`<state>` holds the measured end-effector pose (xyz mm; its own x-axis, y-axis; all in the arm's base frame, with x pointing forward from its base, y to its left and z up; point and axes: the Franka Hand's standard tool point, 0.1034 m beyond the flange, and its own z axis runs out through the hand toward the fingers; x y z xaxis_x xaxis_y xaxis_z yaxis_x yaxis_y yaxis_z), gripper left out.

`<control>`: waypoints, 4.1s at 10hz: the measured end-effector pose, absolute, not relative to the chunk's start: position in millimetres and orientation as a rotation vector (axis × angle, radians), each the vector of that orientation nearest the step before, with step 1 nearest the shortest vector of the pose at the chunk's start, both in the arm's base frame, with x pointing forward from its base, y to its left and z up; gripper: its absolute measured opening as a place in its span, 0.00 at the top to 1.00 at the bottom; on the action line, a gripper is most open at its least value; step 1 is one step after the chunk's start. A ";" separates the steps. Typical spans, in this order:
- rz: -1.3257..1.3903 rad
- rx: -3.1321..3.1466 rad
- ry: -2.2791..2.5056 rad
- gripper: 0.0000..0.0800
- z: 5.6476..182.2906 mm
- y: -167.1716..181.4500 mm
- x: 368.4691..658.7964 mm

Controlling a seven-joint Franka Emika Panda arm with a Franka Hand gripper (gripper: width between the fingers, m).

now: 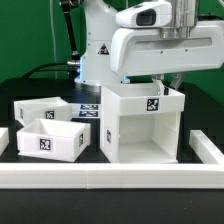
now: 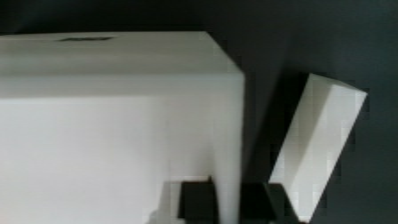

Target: Assemble drawer

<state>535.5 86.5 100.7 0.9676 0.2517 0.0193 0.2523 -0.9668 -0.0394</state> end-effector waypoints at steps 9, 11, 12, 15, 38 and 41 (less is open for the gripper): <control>-0.053 -3.024 0.485 0.95 103.8 99.1 571.8; -0.056 -2.974 0.676 0.95 105.6 99.7 578.7; -0.050 -2.943 0.771 0.95 105.6 101.9 578.5; -0.016 -2.820 1.085 0.95 105.2 103.6 577.9; 0.121 -2.168 1.962 0.85 101.6 103.0 644.7; 0.120 -2.178 1.950 0.29 101.4 104.0 644.5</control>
Offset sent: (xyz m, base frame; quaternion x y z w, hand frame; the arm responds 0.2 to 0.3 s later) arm 0.0000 0.0000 0.0000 0.0000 0.0000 0.1938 0.9810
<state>644.5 104.0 101.4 0.1187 -0.9720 -0.2027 -0.9895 -0.0988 -0.1053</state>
